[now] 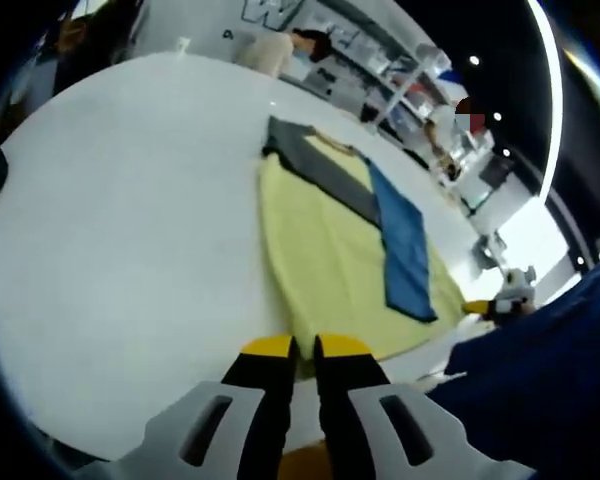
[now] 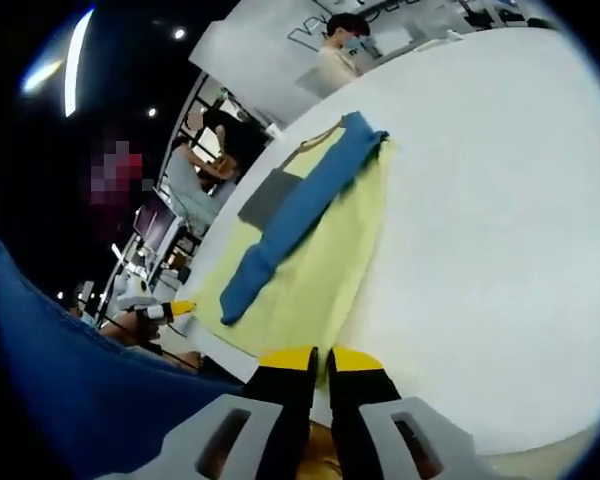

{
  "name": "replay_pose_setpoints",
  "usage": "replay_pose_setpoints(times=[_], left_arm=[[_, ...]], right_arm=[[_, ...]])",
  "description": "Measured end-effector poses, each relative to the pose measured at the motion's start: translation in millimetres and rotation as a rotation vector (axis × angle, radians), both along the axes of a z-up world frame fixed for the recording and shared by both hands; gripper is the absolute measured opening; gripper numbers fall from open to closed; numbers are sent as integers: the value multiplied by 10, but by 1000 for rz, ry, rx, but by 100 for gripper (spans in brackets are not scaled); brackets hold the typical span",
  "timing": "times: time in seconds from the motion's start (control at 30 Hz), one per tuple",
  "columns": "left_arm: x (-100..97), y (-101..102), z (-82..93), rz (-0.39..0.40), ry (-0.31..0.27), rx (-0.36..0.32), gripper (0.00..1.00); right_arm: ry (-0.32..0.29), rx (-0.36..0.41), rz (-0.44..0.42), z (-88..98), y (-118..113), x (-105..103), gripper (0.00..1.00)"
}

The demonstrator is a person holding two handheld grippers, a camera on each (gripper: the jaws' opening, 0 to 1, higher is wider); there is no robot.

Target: Fold the garment on the visible template until the final outline fits inside the template.

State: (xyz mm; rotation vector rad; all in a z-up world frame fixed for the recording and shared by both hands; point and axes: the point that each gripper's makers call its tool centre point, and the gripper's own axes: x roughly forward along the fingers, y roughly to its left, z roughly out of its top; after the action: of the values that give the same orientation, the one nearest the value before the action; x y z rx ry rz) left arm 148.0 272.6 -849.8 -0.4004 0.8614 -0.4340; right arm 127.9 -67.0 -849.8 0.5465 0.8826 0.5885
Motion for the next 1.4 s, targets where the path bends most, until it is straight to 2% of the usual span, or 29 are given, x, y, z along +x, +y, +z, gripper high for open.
replay_pose_setpoints(times=[0.37, 0.7, 1.0, 1.13, 1.4], left_arm=[[0, -11, -24, -13, -3, 21, 1], [-23, -24, 7, -3, 3, 15, 0], [-47, -28, 130, 3, -11, 11, 0], [-55, -44, 150, -6, -9, 7, 0], [-198, -80, 173, -30, 6, 4, 0]], right_arm=[[-5, -13, -1, -37, -17, 5, 0], [-2, 7, -35, 32, -1, -18, 0], [7, 79, -57, 175, -66, 15, 0], [8, 81, -51, 186, -67, 10, 0], [24, 87, -44, 211, -99, -63, 0]])
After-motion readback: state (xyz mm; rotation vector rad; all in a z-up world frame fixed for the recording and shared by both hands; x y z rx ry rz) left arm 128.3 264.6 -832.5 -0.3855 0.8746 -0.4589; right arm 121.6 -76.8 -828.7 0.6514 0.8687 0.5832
